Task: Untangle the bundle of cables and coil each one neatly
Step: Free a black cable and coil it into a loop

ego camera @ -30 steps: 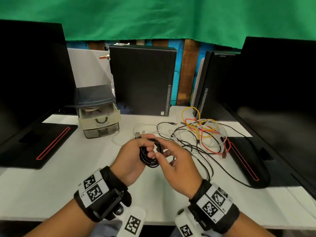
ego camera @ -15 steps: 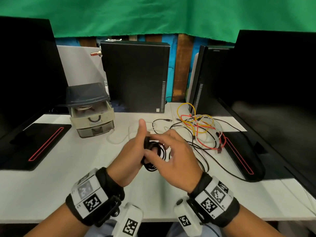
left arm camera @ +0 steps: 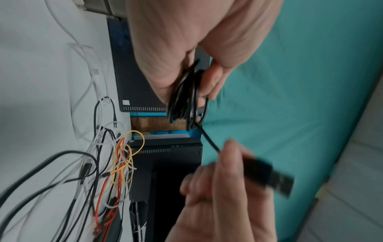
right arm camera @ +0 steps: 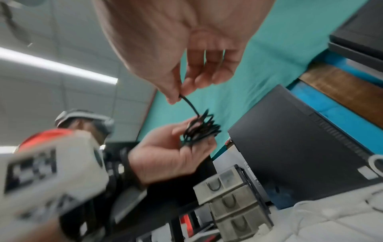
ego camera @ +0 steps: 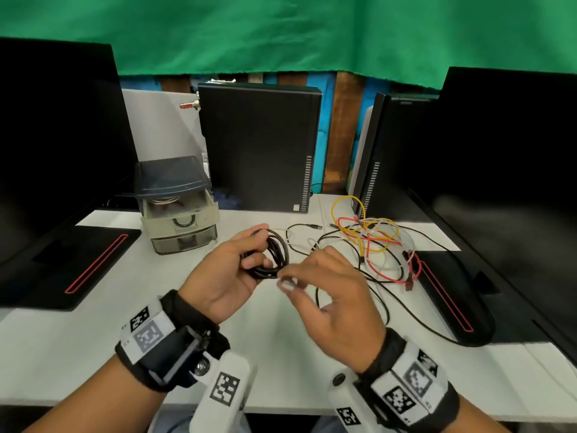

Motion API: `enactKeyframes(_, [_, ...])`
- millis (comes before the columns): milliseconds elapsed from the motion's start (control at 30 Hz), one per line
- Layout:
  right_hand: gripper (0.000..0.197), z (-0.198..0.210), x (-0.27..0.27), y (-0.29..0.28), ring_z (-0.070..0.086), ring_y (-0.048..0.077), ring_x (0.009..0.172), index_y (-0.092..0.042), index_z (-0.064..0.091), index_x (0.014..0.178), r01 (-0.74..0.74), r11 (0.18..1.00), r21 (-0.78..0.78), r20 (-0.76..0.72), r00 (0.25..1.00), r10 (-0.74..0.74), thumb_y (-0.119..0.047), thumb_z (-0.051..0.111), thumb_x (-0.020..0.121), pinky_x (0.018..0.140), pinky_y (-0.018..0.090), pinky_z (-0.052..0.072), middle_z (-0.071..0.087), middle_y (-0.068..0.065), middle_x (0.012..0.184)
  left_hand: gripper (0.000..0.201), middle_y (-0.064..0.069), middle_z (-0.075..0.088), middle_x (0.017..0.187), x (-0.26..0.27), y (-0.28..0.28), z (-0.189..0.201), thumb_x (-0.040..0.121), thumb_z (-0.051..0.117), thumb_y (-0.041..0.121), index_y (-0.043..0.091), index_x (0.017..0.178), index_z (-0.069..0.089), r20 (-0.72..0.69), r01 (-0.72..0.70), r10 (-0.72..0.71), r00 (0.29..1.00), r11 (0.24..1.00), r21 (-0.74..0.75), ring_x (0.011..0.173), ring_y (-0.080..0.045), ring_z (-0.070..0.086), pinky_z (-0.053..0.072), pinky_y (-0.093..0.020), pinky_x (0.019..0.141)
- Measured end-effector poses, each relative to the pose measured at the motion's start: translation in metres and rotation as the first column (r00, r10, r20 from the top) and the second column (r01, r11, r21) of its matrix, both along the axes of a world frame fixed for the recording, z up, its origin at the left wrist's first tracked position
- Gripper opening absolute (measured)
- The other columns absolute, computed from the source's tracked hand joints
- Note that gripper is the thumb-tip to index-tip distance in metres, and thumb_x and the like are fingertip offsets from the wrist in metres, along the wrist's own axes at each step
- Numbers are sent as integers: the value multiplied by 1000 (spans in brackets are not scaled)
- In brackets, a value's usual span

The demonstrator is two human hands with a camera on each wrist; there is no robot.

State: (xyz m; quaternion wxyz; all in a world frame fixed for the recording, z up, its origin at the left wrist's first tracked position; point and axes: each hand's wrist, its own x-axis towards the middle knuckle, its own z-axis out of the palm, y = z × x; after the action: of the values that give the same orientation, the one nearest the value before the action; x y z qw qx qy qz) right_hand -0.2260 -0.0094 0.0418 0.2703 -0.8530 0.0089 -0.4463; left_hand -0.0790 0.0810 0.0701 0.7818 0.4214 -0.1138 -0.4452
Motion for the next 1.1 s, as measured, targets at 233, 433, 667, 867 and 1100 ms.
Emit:
enactKeyframes(233, [5,30,-17,-32,70,22,73,-2,67,91,-204,835,511,57,977,204,2,64,91,63,30,56,73,12,79,16,8,29,57,33,10,-3,93,59,17,6,102,68,294,-94,81,952,995,30,39,-3,27,36,-17,49])
enactKeyframes(433, [10,28,-17,-26,64,25,59,1,64,76,-245,638,730,-30,921,388,-5,64,84,53,29,52,70,23,74,27,5,31,61,33,6,-6,105,44,17,5,106,68,306,-145,142,942,989,-12,47,-5,31,36,-19,52])
enactKeyframes(667, [16,-5,-2,-27,63,13,67,-10,69,104,2,743,669,-407,838,364,-2,68,90,65,18,48,76,10,76,25,3,43,63,26,9,2,100,48,17,6,115,66,265,-77,97,959,993,-87,62,-9,46,56,-22,68])
enactKeyframes(867, [13,-11,7,-22,58,-1,63,-17,78,83,178,850,495,-411,910,49,-10,69,91,67,16,48,72,-12,69,28,2,42,63,-2,7,6,90,56,22,7,110,69,138,81,-56,989,979,-186,61,-11,47,52,-25,64])
enactKeyframes(1100, [12,15,4,-15,67,17,64,-5,69,89,-191,411,891,96,966,240,-5,58,92,61,26,56,69,8,69,32,3,51,69,-21,0,-5,97,51,34,18,100,78,310,-7,18,951,999,-36,77,-15,52,42,-32,84])
